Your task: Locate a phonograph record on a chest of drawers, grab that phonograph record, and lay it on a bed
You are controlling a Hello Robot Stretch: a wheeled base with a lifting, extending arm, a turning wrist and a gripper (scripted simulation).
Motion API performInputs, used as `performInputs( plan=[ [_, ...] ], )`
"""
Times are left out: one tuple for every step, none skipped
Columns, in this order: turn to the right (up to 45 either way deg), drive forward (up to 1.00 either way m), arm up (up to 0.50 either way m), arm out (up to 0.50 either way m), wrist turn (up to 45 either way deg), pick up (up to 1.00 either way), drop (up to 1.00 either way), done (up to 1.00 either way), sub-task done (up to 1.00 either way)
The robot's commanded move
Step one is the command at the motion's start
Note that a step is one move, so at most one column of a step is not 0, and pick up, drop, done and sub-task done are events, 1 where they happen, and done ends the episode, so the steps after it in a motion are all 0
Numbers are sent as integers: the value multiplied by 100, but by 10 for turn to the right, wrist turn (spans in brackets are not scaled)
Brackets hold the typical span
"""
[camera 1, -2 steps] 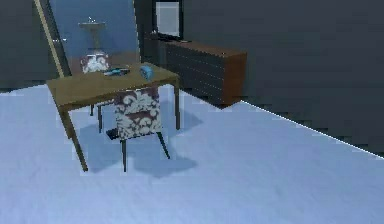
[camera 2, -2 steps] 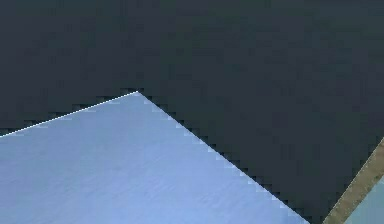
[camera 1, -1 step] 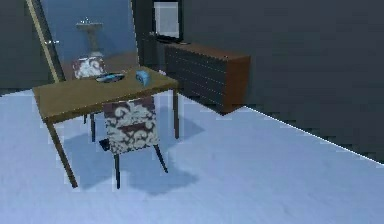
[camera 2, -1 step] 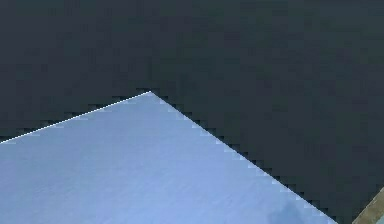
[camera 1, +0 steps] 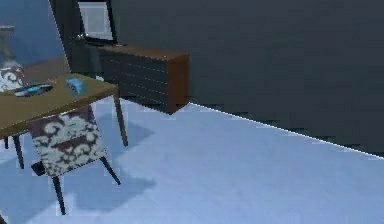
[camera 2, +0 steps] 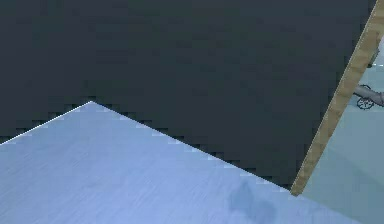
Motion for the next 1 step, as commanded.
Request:
performInputs(
  plan=[
    [0, 100, 0, 0, 0, 0, 0, 0, 0]
  ],
)
